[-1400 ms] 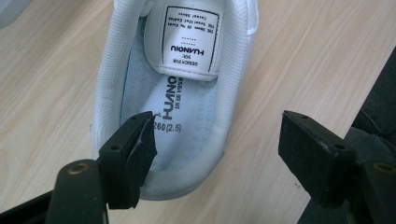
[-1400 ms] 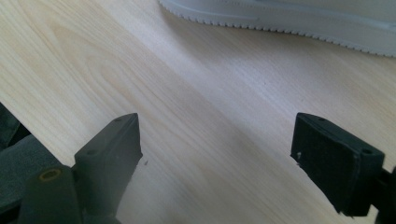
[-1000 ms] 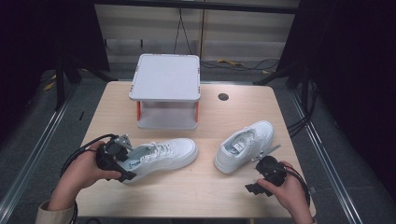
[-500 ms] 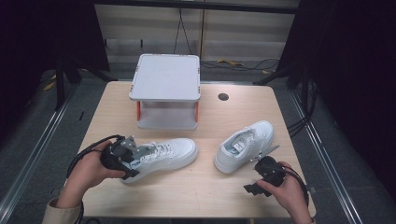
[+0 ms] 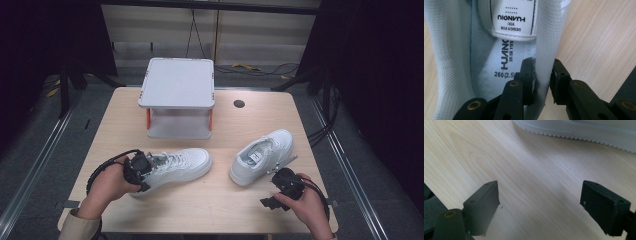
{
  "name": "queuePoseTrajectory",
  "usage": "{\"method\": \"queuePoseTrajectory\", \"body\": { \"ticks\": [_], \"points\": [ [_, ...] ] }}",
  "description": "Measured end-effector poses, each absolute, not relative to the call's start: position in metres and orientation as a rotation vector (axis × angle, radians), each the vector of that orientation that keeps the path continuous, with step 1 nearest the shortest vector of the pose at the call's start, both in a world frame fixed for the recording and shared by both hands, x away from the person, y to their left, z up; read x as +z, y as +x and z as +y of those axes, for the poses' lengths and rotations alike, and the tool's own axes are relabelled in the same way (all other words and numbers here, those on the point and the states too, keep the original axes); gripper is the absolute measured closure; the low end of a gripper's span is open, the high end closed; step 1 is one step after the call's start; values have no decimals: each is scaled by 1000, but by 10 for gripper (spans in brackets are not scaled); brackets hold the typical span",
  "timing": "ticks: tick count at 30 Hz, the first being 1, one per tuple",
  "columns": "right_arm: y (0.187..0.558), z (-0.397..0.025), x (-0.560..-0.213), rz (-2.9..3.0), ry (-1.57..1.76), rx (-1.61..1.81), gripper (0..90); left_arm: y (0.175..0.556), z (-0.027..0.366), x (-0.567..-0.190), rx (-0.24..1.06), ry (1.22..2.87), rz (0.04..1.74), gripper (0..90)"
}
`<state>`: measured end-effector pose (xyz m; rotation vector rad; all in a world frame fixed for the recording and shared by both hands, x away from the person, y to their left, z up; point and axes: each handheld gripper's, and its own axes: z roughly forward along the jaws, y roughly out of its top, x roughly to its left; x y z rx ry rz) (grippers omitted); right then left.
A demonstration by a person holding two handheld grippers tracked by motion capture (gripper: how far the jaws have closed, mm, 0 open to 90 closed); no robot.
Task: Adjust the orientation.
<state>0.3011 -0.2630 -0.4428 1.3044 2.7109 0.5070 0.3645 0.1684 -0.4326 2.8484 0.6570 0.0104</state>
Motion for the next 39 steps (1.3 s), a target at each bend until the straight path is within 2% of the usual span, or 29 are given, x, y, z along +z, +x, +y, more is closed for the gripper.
{"method": "queuePoseTrajectory", "body": {
  "ticks": [8,13,16,22,30,34,38,39],
  "points": [
    [300,-265,-440,2703,1299,529,148,366,167,-433,-1,2846,691,775],
    [301,-266,-441,2704,1309,537,149,364,167,-432,40,2866,614,798],
    [301,-267,-440,2697,1324,546,149,364,167,-430,22,2849,603,805],
    [301,-270,-439,2688,1321,562,149,364,158,-421,20,2869,589,812],
    [300,-271,-437,2687,1314,578,149,365,154,-395,101,2834,586,818],
    [300,-271,-436,2683,1313,581,148,366,154,-382,166,2831,621,821],
    [301,-271,-436,2677,1314,591,149,377,160,-368,230,2773,746,820],
    [301,-271,-436,2678,1316,589,149,387,160,-366,265,2730,821,819]
  ]
}}
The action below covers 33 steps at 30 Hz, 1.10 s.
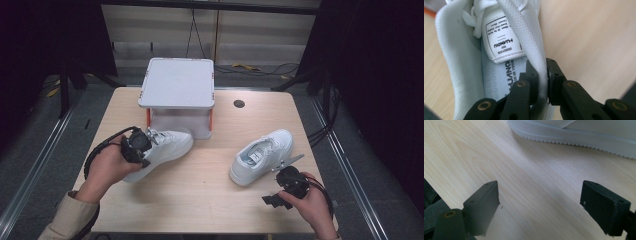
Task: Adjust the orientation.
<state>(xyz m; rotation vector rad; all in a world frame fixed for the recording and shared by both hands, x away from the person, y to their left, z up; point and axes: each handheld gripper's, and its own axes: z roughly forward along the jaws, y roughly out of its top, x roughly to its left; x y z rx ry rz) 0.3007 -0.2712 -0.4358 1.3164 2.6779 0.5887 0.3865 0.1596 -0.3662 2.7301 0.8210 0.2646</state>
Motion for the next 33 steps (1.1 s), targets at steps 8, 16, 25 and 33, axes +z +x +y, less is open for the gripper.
{"method": "queuePoseTrajectory", "body": {
  "ticks": [8,16,25,33],
  "points": [
    [301,-267,-437,2698,1298,586,149,397,141,-412,166,2704,922,762],
    [303,-269,-440,2699,1308,579,149,400,143,-420,44,2751,844,632],
    [303,-269,-440,2704,1299,583,149,393,157,-415,16,2878,701,349],
    [303,-268,-440,2706,1291,583,149,391,157,-427,6,2955,614,670]
  ]
}}
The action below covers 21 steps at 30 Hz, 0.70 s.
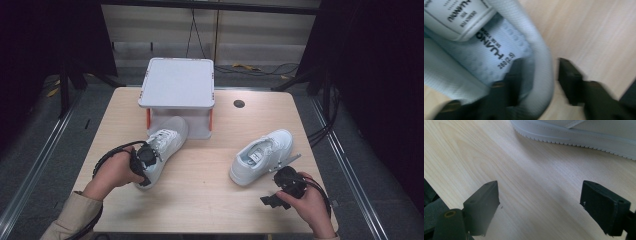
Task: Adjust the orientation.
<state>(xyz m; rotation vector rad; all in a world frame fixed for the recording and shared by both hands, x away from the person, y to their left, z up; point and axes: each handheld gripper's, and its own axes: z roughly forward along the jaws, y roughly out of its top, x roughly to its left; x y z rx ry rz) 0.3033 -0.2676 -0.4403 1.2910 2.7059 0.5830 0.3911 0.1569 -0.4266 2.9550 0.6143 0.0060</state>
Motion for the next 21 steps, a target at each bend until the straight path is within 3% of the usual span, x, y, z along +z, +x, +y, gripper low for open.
{"method": "queuePoseTrajectory", "body": {
  "ticks": [6,13,21],
  "points": [
    [303,-269,-441,2705,1299,586,149,386,151,-426,-37,2880,601,755],
    [303,-267,-439,2698,1290,593,149,382,134,-407,46,2859,499,735],
    [300,-264,-430,2683,1231,619,150,406,120,-391,140,2785,574,707]
  ]
}}
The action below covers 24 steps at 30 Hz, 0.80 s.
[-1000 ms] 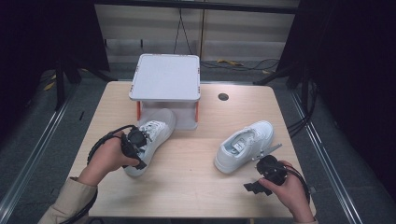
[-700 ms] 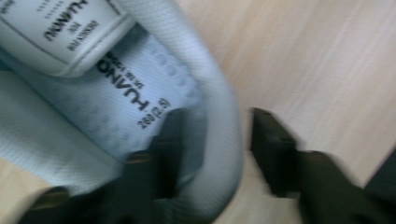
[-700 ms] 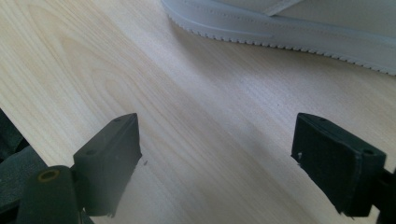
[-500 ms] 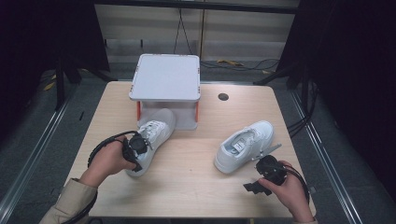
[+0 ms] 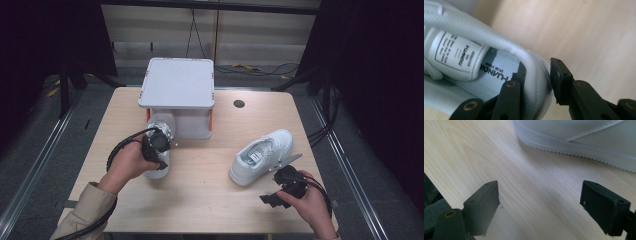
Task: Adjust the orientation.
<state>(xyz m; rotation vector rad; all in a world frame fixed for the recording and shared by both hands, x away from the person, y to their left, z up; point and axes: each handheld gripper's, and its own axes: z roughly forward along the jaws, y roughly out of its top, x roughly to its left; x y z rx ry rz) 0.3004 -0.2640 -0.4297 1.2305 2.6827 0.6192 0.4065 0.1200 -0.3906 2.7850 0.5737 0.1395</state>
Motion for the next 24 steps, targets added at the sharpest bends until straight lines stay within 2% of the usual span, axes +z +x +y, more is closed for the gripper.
{"method": "queuePoseTrajectory", "body": {
  "ticks": [4,12,20,24],
  "points": [
    [299,-262,-427,2684,1209,615,150,423,116,-396,182,2786,563,692],
    [302,-248,-412,2681,1133,671,150,450,116,-411,181,2771,604,697],
    [317,-224,-386,2708,1048,742,143,448,122,-415,169,2747,610,695],
    [331,-209,-377,2721,1038,792,142,448,127,-415,193,2731,613,656]
  ]
}}
